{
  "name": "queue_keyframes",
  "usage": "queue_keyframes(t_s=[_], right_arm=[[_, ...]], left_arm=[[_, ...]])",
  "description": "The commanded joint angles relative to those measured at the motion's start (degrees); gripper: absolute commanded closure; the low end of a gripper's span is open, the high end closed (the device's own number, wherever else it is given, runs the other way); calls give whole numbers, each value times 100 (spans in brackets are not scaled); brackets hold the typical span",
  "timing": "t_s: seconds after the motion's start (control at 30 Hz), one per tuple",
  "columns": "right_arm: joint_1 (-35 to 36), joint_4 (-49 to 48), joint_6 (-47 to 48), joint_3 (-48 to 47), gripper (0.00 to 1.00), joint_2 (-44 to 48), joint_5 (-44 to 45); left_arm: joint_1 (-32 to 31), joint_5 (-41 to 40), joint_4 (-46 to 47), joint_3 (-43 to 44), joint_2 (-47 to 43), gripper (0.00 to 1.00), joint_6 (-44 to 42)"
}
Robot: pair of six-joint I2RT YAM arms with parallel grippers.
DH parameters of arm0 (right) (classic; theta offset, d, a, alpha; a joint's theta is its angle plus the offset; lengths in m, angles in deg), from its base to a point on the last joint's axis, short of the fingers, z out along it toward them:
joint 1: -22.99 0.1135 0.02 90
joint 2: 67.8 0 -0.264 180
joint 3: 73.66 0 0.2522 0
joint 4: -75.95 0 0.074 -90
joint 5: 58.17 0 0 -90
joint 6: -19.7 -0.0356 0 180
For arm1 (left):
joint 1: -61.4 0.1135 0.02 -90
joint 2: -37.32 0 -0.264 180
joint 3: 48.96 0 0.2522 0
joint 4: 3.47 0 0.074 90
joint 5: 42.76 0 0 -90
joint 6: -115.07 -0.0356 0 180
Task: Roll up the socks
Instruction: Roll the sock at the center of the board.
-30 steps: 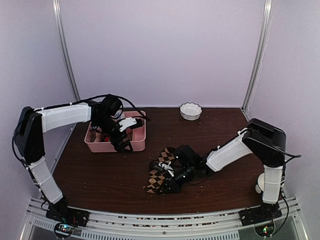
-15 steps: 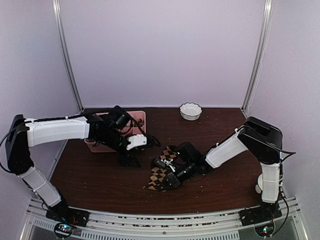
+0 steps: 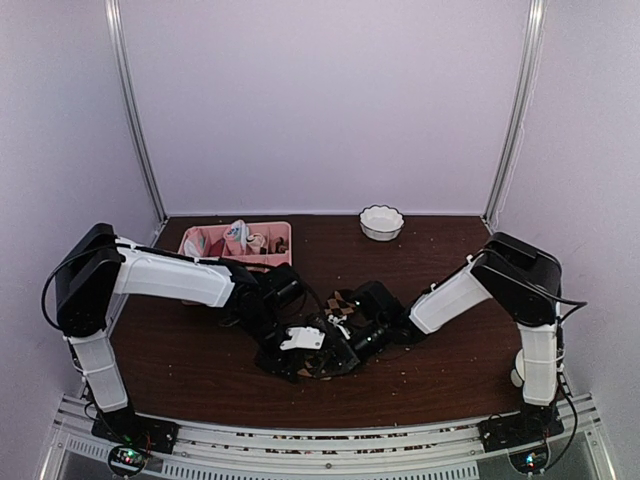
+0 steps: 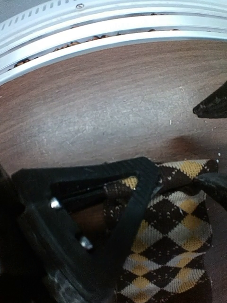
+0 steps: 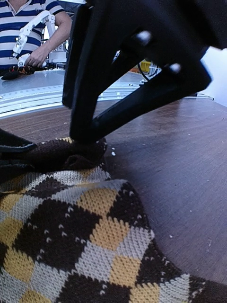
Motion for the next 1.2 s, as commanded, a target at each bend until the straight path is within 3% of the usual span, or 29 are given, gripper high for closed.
queue_keyframes(t_s=[0.0, 0.13, 0.3, 0.33, 0.4, 0.5, 0.87, 0.97, 1.0, 1.03, 1.17], right_arm=[[-209, 638, 103, 368, 100, -808, 851], [-219, 598, 90, 365, 100, -818, 814], [-218, 667, 180, 382, 100, -764, 855], [-211, 643, 209, 418, 98, -722, 893], [-200, 505, 270, 545, 83, -569, 958], [-156, 231, 325, 798, 66, -305, 1133], [-41, -1196, 544, 2180, 56, 701, 1865], [-39, -1303, 618, 2430, 44, 771, 1998], [-37, -1408, 592, 2513, 19, 779, 2020], [-38, -1534, 519, 2556, 2, 786, 2019], [19, -1727, 390, 2702, 0, 960, 2201]], left_arm=[[-163, 43, 251, 171, 191, 63, -93], [-168, -219, 307, 260, 393, 70, -60], [-168, -264, 238, 365, 544, 87, -40], [-168, -264, 214, 370, 568, 90, -37], [-149, -268, 144, 442, 662, 95, 30], [-39, -206, -94, 699, 973, 97, 133], [280, 319, -1043, 1157, 1503, 100, 238], [315, 432, -1123, 1168, 1518, 100, 252], [315, 415, -1115, 1155, 1521, 100, 268], [317, 376, -1103, 1157, 1549, 100, 289], [323, 359, -1130, 1208, 1618, 100, 327]])
